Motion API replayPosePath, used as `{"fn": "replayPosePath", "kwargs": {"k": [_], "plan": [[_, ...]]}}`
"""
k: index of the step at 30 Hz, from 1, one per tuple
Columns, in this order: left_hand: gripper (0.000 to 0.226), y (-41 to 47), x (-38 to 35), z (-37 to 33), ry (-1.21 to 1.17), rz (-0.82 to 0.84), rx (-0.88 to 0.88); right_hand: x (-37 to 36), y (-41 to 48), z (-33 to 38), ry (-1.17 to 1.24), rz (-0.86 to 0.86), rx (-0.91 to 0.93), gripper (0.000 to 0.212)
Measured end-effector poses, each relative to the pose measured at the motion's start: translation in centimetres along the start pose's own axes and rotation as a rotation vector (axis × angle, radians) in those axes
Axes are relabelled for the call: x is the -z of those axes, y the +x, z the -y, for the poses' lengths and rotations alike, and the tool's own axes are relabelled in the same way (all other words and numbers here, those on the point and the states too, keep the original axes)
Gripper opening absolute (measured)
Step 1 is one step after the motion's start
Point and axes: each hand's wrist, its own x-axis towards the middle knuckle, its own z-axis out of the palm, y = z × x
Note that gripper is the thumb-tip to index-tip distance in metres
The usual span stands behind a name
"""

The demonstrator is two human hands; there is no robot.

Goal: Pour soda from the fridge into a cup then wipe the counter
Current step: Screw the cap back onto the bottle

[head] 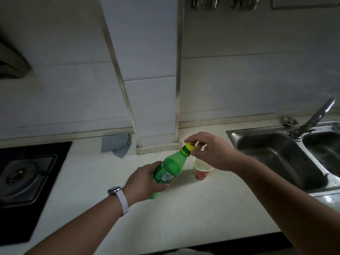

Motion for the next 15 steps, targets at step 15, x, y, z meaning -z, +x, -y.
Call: {"fn": "replayPosePath", "kwargs": {"k": [15], "plan": [[0.057, -1.0, 2.2, 2.3, 0.022, -0.015, 0.004, -1.6, 2.3, 3.5, -0.353, 0.177, -0.123, 0.067]]}}
